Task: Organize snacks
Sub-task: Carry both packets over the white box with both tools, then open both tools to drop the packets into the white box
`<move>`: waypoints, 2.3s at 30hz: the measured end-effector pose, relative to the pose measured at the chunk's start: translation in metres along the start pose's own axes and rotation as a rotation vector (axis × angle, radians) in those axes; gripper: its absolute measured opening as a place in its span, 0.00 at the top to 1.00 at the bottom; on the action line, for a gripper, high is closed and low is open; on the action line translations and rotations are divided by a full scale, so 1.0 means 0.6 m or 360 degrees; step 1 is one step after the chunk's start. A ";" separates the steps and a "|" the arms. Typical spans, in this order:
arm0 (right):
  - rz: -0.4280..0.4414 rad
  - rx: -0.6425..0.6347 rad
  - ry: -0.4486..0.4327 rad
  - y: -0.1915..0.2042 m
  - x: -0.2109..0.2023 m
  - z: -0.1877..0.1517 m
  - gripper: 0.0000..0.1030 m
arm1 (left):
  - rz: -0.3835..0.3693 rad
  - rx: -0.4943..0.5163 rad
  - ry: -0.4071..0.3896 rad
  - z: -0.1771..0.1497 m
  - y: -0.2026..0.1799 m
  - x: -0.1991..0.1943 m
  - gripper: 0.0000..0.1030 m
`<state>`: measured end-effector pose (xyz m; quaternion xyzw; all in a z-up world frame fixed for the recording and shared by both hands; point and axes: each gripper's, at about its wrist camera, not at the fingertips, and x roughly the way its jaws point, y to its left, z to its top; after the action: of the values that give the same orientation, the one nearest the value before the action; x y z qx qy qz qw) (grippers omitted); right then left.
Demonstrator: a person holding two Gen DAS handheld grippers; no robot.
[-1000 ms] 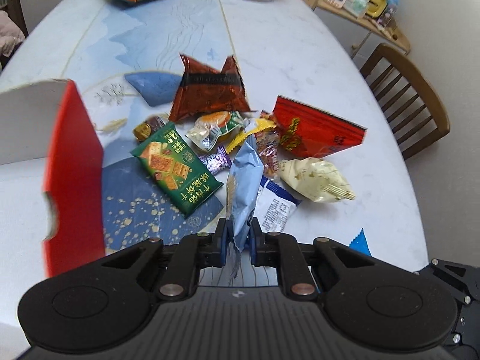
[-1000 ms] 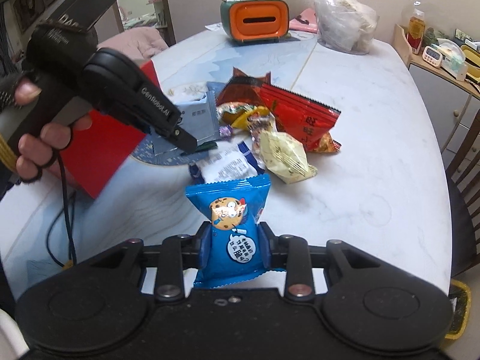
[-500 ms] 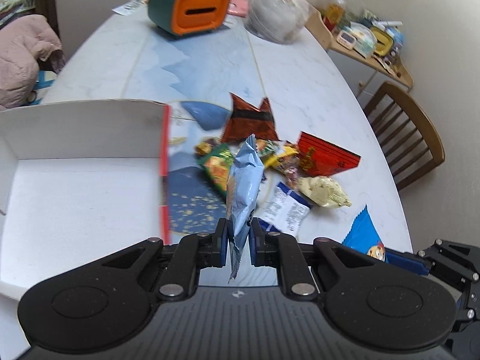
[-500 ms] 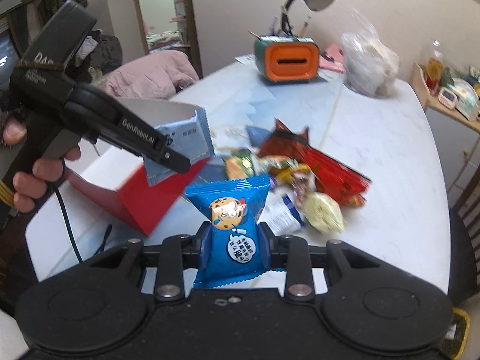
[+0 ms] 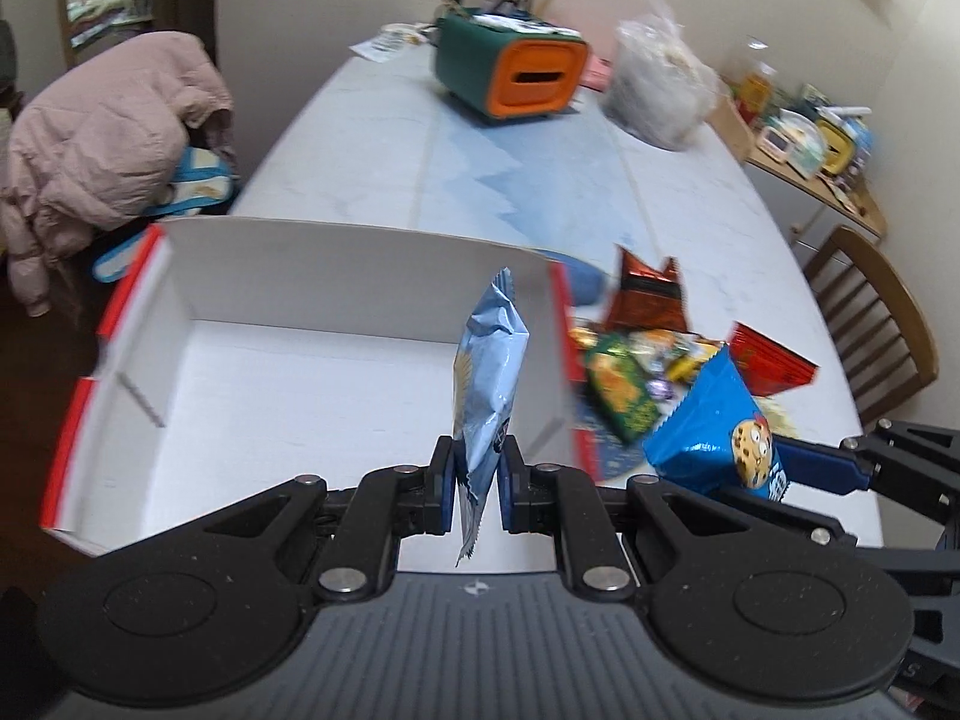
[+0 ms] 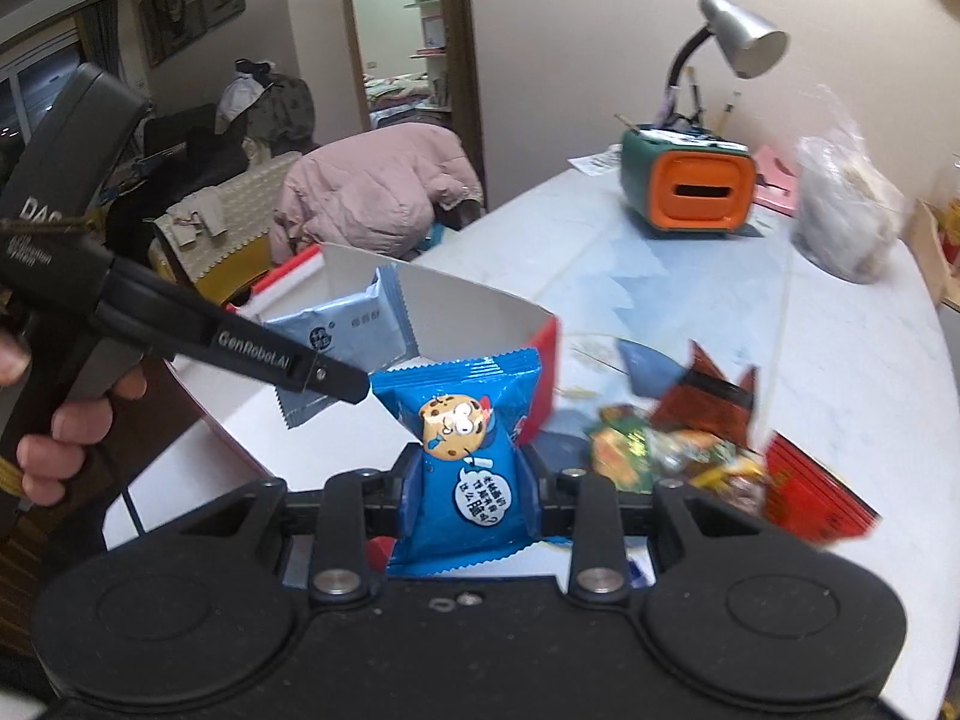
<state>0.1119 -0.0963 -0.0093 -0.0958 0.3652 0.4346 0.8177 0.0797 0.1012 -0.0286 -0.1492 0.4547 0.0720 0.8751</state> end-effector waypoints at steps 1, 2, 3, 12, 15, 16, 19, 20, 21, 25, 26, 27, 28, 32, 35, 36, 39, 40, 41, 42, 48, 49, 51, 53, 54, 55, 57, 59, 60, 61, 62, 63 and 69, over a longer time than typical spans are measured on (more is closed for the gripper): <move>0.0010 -0.0001 0.0005 0.007 0.011 0.007 0.70 | 0.0012 -0.0012 0.0000 0.001 0.013 -0.001 0.87; 0.0020 -0.0002 0.0011 0.013 0.021 0.014 0.70 | 0.0023 -0.0025 0.0001 0.003 0.026 -0.002 0.87; 0.0026 -0.0003 0.0017 0.021 0.031 0.020 0.70 | 0.0036 -0.0037 0.0003 0.004 0.041 -0.002 0.87; 0.0042 -0.0010 0.0157 0.073 0.134 0.054 0.70 | 0.0166 -0.0082 0.0072 0.020 0.137 0.023 0.87; 0.0026 -0.0025 0.0219 0.086 0.168 0.054 0.70 | 0.0201 -0.0077 0.0113 0.025 0.159 0.040 0.87; 0.0019 -0.0031 0.0240 0.091 0.178 0.054 0.70 | 0.0210 -0.0072 0.0128 0.025 0.164 0.046 0.87; 0.0005 -0.0047 0.0297 0.100 0.206 0.050 0.70 | 0.0236 -0.0037 0.0174 0.023 0.174 0.065 0.87; 0.0003 -0.0047 0.0317 0.103 0.215 0.047 0.70 | 0.0247 -0.0026 0.0189 0.023 0.176 0.072 0.87; 0.0001 -0.0049 0.0335 0.105 0.222 0.045 0.70 | 0.0255 -0.0014 0.0207 0.022 0.177 0.078 0.87; -0.0007 -0.0050 0.0404 0.114 0.245 0.036 0.70 | 0.0277 0.0016 0.0284 0.015 0.183 0.101 0.87; -0.0009 -0.0053 0.0418 0.116 0.248 0.034 0.70 | 0.0276 0.0025 0.0305 0.013 0.184 0.106 0.87; -0.0012 -0.0056 0.0430 0.118 0.251 0.032 0.70 | 0.0281 0.0038 0.0321 0.011 0.184 0.111 0.87; -0.0013 -0.0058 0.0443 0.120 0.253 0.030 0.70 | 0.0290 0.0053 0.0333 0.009 0.183 0.115 0.87; -0.0026 -0.0069 0.0480 0.127 0.261 0.021 0.70 | 0.0302 0.0082 0.0379 0.001 0.182 0.128 0.87; -0.0036 -0.0069 0.0500 0.128 0.265 0.017 0.70 | 0.0315 0.0108 0.0406 -0.004 0.180 0.136 0.87; -0.0041 -0.0070 0.0505 0.129 0.265 0.016 0.70 | 0.0318 0.0114 0.0408 -0.005 0.179 0.137 0.87; -0.0049 -0.0064 0.0503 0.130 0.265 0.013 0.69 | 0.0310 0.0128 0.0409 -0.009 0.176 0.139 0.87; -0.0051 -0.0065 0.0500 0.129 0.265 0.013 0.69 | 0.0305 0.0134 0.0409 -0.011 0.175 0.139 0.87; -0.0051 -0.0063 0.0498 0.129 0.264 0.013 0.68 | 0.0303 0.0141 0.0410 -0.011 0.174 0.139 0.87; -0.0054 -0.0057 0.0497 0.128 0.262 0.012 0.67 | 0.0305 0.0145 0.0408 -0.011 0.173 0.138 0.86; -0.0041 -0.0024 0.0445 0.123 0.247 0.016 0.65 | 0.0289 0.0147 0.0374 -0.011 0.172 0.125 0.73; -0.0035 -0.0020 0.0431 0.122 0.242 0.017 0.65 | 0.0287 0.0150 0.0364 -0.012 0.172 0.121 0.71; -0.0023 -0.0012 0.0403 0.120 0.229 0.019 0.64 | 0.0277 0.0148 0.0349 -0.012 0.173 0.112 0.71; -0.0012 -0.0001 0.0376 0.119 0.217 0.021 0.62 | 0.0258 0.0140 0.0331 -0.012 0.171 0.101 0.70; -0.0009 0.0003 0.0361 0.118 0.211 0.022 0.62 | 0.0247 0.0141 0.0315 -0.012 0.171 0.094 0.70; -0.0007 0.0009 0.0348 0.119 0.205 0.025 0.61 | 0.0240 0.0145 0.0298 -0.012 0.168 0.087 0.70; 0.0002 0.0027 0.0320 0.118 0.192 0.029 0.60 | 0.0222 0.0158 0.0258 -0.012 0.162 0.071 0.70; 0.0010 0.0036 0.0287 0.118 0.178 0.032 0.60 | 0.0196 0.0169 0.0221 -0.013 0.153 0.055 0.70; 0.0011 0.0039 0.0269 0.118 0.172 0.033 0.60 | 0.0185 0.0174 0.0202 -0.012 0.148 0.047 0.70; 0.0012 0.0044 0.0252 0.119 0.164 0.034 0.59 | 0.0172 0.0181 0.0179 -0.012 0.142 0.039 0.70; 0.0015 0.0049 0.0233 0.119 0.157 0.035 0.58 | 0.0158 0.0189 0.0160 -0.013 0.135 0.032 0.68; 0.0017 0.0057 0.0214 0.119 0.149 0.036 0.57 | 0.0147 0.0197 0.0137 -0.013 0.127 0.023 0.64; 0.0021 0.0106 0.0106 0.110 0.098 0.037 0.52 | 0.0075 0.0251 0.0008 -0.014 0.085 -0.019 0.52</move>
<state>0.0927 -0.0080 -0.0227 -0.0806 0.4071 0.4243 0.8048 0.0536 0.1469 -0.0338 -0.0693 0.4645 0.0563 0.8811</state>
